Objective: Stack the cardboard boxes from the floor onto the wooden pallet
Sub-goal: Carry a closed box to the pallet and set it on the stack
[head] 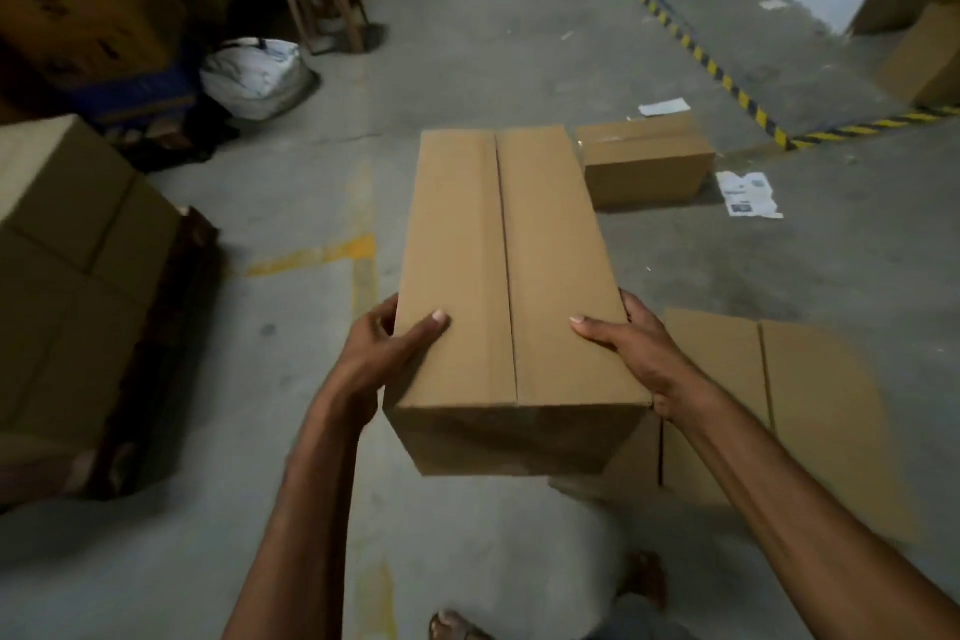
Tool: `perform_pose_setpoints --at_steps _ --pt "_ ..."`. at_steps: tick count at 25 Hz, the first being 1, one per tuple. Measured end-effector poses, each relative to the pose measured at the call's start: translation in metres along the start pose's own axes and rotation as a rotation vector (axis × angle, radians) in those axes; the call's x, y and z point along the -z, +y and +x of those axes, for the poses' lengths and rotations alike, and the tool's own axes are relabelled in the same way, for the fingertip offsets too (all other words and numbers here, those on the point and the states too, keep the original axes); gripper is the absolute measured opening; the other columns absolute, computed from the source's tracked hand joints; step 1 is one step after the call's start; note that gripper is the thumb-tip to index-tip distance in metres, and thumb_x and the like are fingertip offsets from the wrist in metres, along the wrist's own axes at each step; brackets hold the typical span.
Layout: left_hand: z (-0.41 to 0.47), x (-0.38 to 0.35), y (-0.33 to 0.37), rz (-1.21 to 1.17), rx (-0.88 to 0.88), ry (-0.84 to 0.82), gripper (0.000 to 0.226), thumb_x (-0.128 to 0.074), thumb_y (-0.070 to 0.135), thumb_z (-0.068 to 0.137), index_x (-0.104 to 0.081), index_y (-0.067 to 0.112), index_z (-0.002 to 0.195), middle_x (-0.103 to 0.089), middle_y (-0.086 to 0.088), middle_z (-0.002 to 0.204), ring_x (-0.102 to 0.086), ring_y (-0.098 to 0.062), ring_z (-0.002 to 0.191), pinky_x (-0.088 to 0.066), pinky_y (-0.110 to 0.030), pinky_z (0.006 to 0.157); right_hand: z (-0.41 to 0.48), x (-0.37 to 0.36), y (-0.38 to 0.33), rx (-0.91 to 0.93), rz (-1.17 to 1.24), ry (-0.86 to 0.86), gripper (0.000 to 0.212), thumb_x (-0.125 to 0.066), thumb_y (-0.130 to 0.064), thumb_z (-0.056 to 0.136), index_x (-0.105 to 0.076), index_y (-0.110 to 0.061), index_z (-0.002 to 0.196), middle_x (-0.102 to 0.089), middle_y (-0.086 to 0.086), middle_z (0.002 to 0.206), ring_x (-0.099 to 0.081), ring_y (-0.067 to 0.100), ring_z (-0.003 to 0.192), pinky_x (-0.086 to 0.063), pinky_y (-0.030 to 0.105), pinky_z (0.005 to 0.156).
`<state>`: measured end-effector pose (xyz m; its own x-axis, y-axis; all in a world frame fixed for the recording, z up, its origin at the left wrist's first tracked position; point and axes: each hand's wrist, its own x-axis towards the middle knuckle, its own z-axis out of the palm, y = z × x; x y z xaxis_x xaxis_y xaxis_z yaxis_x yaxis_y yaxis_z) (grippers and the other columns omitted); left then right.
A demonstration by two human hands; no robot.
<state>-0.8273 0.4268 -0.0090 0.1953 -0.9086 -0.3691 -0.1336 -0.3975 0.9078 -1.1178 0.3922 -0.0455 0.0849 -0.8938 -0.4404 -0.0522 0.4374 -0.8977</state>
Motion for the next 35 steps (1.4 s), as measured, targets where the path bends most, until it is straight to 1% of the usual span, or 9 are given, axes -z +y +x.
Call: perform_pose_setpoints --at_steps 3,6,10,13,16,21,23,27,35 --pt "-0.043 0.075 -0.033 -0.113 -0.101 0.090 0.048 -0.082 0.029 0.086 -0.065 0.034 0.129 -0.075 0.014 0.118 -0.072 -0.008 0.105 -0.060 -0.024 0.080 -0.020 -0.075 -0.005 0.142 0.011 -0.096 0.071 -0.079 -0.006 0.086 -0.049 -0.032 0.145 -0.069 -0.010 0.124 -0.072 0.005 0.103 -0.058 0.019 0.077" --pt "-0.067 0.144 -0.051 -0.144 -0.141 0.176 0.062 -0.084 0.028 0.083 -0.054 0.048 0.133 -0.070 0.026 0.116 -0.068 0.003 0.104 -0.059 -0.022 0.083 -0.030 -0.145 -0.013 0.252 -0.110 -0.223 0.080 -0.077 -0.004 0.088 -0.039 -0.042 0.147 -0.062 -0.025 0.126 -0.065 -0.009 0.107 -0.054 0.013 0.083" --pt "-0.084 0.222 -0.061 -0.166 -0.183 0.295 0.090 -0.085 0.031 0.080 -0.036 0.049 0.152 -0.055 0.018 0.140 -0.059 -0.005 0.121 -0.055 -0.036 0.096 -0.027 -0.233 -0.026 0.313 -0.200 -0.336 0.095 -0.076 -0.008 0.090 -0.019 -0.046 0.155 -0.043 -0.040 0.133 -0.047 -0.031 0.108 -0.039 0.003 0.088" --pt "-0.081 0.276 -0.065 -0.172 -0.184 0.372 0.103 -0.089 0.033 0.077 -0.026 0.048 0.158 -0.046 0.014 0.153 -0.053 -0.011 0.129 -0.053 -0.039 0.099 -0.012 -0.290 -0.039 0.320 -0.168 -0.418 0.093 -0.075 0.001 0.088 -0.025 -0.043 0.153 -0.053 -0.026 0.134 -0.058 -0.019 0.109 -0.049 0.008 0.084" --pt "-0.072 0.327 -0.071 -0.155 -0.188 0.443 0.102 -0.094 0.048 0.069 -0.034 0.053 0.152 -0.050 0.012 0.150 -0.056 -0.014 0.130 -0.055 -0.046 0.101 0.008 -0.346 -0.057 0.353 -0.183 -0.521 0.094 -0.075 0.006 0.086 -0.028 -0.041 0.152 -0.055 -0.013 0.138 -0.062 -0.003 0.115 -0.055 0.017 0.085" --pt "-0.057 0.398 -0.077 -0.199 -0.237 0.593 0.095 -0.090 0.035 0.075 -0.036 0.045 0.153 -0.056 0.014 0.142 -0.061 -0.007 0.121 -0.055 -0.037 0.101 0.045 -0.451 -0.085 0.328 -0.174 -0.637 0.094 -0.083 0.007 0.071 -0.031 -0.032 0.139 -0.052 0.000 0.135 -0.058 0.015 0.119 -0.055 0.027 0.083" --pt "-0.056 0.426 -0.077 -0.211 -0.238 0.640 0.096 -0.089 0.033 0.076 -0.034 0.047 0.154 -0.054 0.016 0.141 -0.060 -0.005 0.120 -0.056 -0.031 0.095 0.055 -0.491 -0.094 0.301 -0.151 -0.665 0.093 -0.083 -0.002 0.064 -0.032 -0.030 0.137 -0.054 0.001 0.135 -0.058 0.018 0.120 -0.054 0.030 0.086" --pt "-0.059 0.483 -0.079 -0.253 -0.248 0.736 0.092 -0.087 0.028 0.080 -0.035 0.045 0.154 -0.057 0.018 0.138 -0.063 -0.006 0.118 -0.058 -0.027 0.089 0.067 -0.574 -0.110 0.312 -0.146 -0.735 0.094 -0.083 -0.007 0.080 -0.032 -0.038 0.152 -0.061 -0.010 0.135 -0.064 0.010 0.117 -0.054 0.029 0.092" --pt "-0.066 0.643 -0.106 -0.338 -0.184 0.957 0.036 -0.071 0.027 0.097 -0.057 0.031 0.130 -0.071 0.012 0.117 -0.071 -0.009 0.105 -0.058 -0.027 0.084 0.051 -0.748 -0.107 0.276 -0.154 -0.824 0.087 -0.080 -0.006 0.082 -0.040 -0.038 0.153 -0.069 -0.005 0.125 -0.072 0.012 0.102 -0.059 0.023 0.071"
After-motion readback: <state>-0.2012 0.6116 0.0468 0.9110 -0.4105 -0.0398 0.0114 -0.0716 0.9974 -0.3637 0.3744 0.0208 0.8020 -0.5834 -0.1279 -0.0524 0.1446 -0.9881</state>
